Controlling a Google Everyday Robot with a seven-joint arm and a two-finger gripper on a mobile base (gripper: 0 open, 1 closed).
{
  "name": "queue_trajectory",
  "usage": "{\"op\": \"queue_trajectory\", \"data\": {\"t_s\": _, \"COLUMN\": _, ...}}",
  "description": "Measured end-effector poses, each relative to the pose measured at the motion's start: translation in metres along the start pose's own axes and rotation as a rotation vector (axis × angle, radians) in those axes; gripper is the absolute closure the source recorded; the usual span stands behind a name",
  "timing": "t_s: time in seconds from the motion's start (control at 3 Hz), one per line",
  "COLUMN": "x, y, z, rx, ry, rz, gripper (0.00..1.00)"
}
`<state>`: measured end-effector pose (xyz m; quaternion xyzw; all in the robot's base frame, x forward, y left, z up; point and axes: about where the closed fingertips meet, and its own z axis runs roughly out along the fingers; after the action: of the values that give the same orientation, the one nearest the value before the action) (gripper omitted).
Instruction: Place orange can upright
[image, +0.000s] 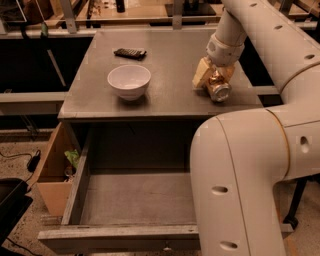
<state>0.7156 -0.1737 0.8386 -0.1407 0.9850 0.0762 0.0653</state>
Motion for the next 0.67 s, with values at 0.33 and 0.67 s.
{"op": "queue_trajectory", "data": {"t_s": 0.33, "x": -0.0049, "y": 0.0002, "z": 0.0036, "rx": 0.001, "ry": -0.011, "rz": -0.001, "gripper": 0.74}}
{"op": "queue_trajectory", "data": {"t_s": 0.67, "x": -0.0049, "y": 0.0002, "z": 0.0034, "rx": 0.001, "ry": -0.011, "rz": -0.001, "gripper": 0.96}}
